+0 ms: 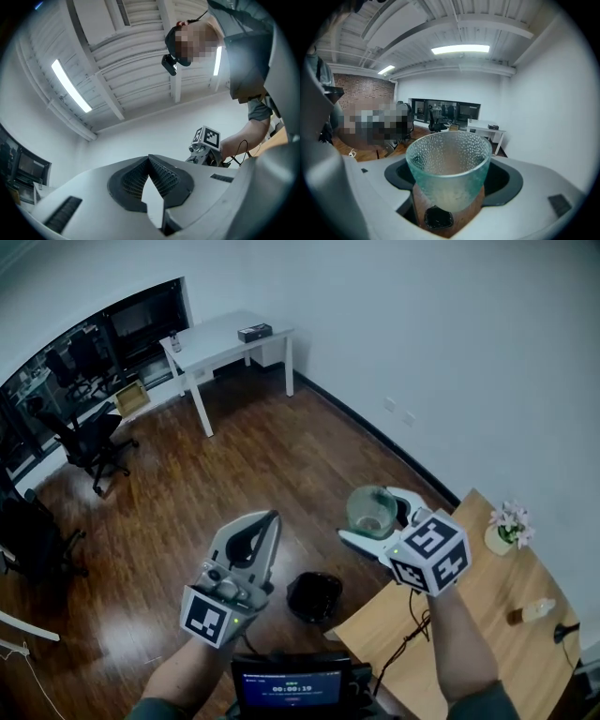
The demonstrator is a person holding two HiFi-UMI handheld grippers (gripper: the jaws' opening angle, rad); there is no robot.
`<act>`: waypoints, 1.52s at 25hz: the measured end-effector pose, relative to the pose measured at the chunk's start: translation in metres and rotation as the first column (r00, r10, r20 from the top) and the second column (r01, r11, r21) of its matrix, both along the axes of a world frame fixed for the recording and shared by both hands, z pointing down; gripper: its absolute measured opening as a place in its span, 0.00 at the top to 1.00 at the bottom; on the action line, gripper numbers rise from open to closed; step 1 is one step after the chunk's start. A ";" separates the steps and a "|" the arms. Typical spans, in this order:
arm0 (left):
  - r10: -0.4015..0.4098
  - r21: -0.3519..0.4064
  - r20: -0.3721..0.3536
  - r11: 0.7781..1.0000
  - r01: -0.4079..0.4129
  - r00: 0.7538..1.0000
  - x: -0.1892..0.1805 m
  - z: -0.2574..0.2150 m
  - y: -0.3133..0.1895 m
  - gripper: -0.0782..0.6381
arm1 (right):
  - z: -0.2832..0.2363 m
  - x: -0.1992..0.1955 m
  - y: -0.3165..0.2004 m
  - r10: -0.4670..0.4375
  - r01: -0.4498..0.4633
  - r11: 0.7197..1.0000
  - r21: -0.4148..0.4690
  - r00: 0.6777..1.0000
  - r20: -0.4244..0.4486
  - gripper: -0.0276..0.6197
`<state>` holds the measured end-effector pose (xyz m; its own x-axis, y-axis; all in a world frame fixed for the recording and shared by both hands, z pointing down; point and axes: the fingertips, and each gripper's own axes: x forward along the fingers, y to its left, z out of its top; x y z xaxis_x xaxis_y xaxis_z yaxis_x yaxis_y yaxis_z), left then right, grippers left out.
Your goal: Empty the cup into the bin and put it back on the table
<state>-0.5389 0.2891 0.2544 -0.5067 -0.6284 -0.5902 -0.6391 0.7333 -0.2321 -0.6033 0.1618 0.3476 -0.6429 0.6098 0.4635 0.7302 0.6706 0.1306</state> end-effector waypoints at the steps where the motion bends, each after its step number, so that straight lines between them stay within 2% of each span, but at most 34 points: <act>1: 0.009 -0.001 -0.002 1.000 -0.009 1.000 -0.006 0.000 0.002 0.89 | 0.001 -0.004 -0.001 0.014 -0.014 1.000 0.008 1.000 -0.003 0.34; 6: 0.044 -0.009 -0.019 0.999 -0.044 0.999 -0.024 0.005 0.008 0.89 | 0.000 -0.021 0.000 0.060 -0.062 0.991 0.120 0.998 0.021 0.34; 11: 0.067 -0.005 -0.016 0.998 -0.067 0.998 -0.036 0.006 0.008 0.89 | 0.001 -0.033 0.001 0.065 -0.073 0.971 0.227 0.997 0.042 0.34; 20: 0.066 -0.004 -0.022 0.998 -0.066 0.998 -0.043 0.005 0.007 0.89 | 0.005 -0.042 -0.011 0.074 -0.089 0.945 0.313 0.995 0.061 0.34; 26: 0.055 -0.009 -0.023 0.998 -0.055 0.998 -0.043 0.005 0.004 0.89 | 0.006 -0.045 -0.018 0.060 -0.099 0.899 0.427 0.993 0.104 0.34; 33: 0.042 0.001 -0.016 0.999 -0.042 0.999 -0.043 0.001 0.006 0.89 | 0.007 -0.045 -0.020 0.037 -0.093 0.864 0.495 0.992 0.121 0.34; 38: 0.038 -0.002 -0.015 0.999 -0.038 0.999 -0.042 0.001 0.001 0.89 | 0.008 -0.044 -0.026 0.018 -0.091 0.822 0.563 0.991 0.134 0.35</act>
<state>-0.5812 0.2904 0.2551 -0.4915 -0.6485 -0.5812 -0.6699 0.7080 -0.2236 -0.6470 0.1357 0.3558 -0.7391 0.2257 0.6347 0.6493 0.4896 0.5820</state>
